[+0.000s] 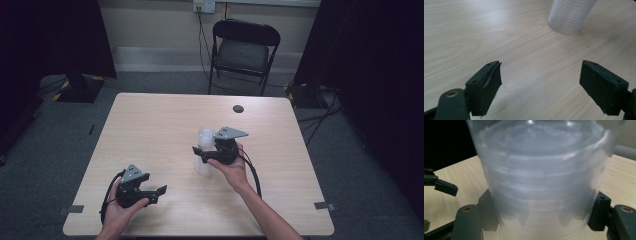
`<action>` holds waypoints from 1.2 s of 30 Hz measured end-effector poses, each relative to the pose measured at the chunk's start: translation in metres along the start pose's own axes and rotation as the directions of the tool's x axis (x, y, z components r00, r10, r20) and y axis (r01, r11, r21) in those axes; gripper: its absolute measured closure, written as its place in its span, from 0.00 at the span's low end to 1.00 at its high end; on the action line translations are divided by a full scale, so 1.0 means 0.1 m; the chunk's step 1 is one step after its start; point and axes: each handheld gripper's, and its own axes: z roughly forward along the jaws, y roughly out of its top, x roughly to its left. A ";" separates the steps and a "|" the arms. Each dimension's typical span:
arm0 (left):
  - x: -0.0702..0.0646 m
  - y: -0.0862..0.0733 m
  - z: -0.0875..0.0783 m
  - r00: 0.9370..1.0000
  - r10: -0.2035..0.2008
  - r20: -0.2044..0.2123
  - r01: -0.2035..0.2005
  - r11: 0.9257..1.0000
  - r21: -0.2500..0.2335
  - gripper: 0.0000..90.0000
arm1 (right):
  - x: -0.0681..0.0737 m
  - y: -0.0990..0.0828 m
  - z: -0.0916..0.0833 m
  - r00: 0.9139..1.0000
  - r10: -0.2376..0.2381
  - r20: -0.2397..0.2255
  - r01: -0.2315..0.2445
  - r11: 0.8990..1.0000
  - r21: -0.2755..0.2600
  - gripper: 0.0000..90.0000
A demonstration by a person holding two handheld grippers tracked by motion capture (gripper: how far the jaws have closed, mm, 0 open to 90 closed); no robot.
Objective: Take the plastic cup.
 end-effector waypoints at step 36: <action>0.00 0.00 0.00 1.000 0.001 0.000 -0.001 1.000 0.007 0.19 | 0.00 0.22 -0.12 0.999 0.021 -0.032 -0.023 0.998 -0.067 0.35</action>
